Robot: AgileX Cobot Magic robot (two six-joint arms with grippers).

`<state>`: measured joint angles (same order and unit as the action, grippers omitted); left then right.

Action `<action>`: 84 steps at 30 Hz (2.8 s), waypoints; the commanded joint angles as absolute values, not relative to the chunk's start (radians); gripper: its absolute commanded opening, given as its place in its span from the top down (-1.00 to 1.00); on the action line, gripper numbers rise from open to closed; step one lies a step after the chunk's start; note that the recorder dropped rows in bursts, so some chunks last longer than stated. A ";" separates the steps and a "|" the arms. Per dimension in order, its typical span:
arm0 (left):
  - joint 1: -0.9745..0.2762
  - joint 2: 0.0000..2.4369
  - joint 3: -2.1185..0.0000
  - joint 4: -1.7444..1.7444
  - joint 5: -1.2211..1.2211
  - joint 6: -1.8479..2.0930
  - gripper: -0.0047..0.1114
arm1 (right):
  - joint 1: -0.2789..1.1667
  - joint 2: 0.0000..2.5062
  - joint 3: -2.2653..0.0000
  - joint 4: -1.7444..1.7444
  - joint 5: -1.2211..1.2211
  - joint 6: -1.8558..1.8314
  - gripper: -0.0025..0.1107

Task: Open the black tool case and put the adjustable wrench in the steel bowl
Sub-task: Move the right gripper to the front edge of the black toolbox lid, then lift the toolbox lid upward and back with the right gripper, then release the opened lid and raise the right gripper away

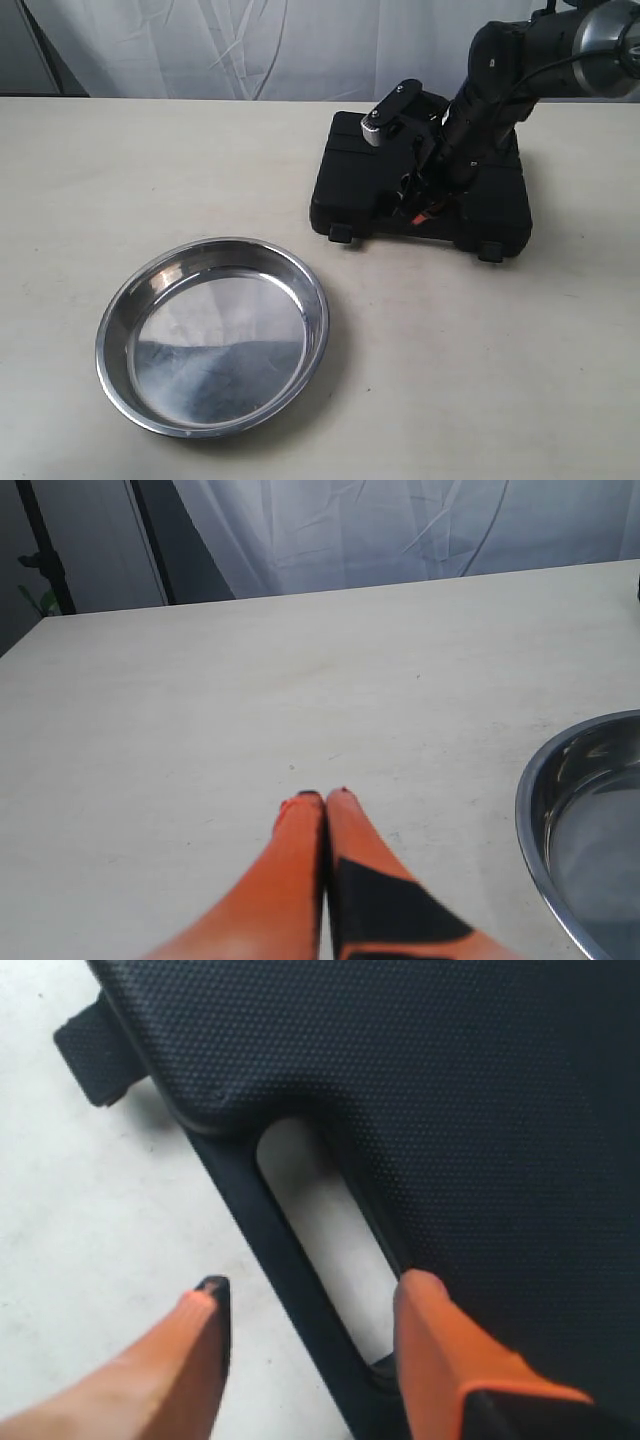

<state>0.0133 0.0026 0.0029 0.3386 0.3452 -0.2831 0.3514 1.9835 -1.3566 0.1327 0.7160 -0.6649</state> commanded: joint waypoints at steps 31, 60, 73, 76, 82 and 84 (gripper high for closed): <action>0.017 0.000 0.000 0.343 0.340 -0.285 0.92 | 0.352 2.008 -1.361 0.222 0.838 -0.677 0.96; 0.017 0.000 0.000 0.343 0.340 -0.285 0.92 | 0.350 1.703 -1.361 -0.462 0.690 -0.264 0.96; 0.017 0.000 0.000 0.343 0.340 -0.285 0.92 | 0.350 1.750 -1.361 -0.685 0.627 -0.086 0.96; 0.017 0.000 0.000 0.343 0.340 -0.285 0.92 | 0.350 1.750 -1.361 -0.772 0.644 -0.013 0.96; 0.017 0.000 0.000 0.343 0.340 -0.285 0.92 | 0.350 1.750 -1.361 -0.909 0.679 0.065 0.96; 0.017 0.000 0.000 0.343 0.340 -0.285 0.92 | 0.336 1.750 -1.361 -0.936 0.677 0.100 0.96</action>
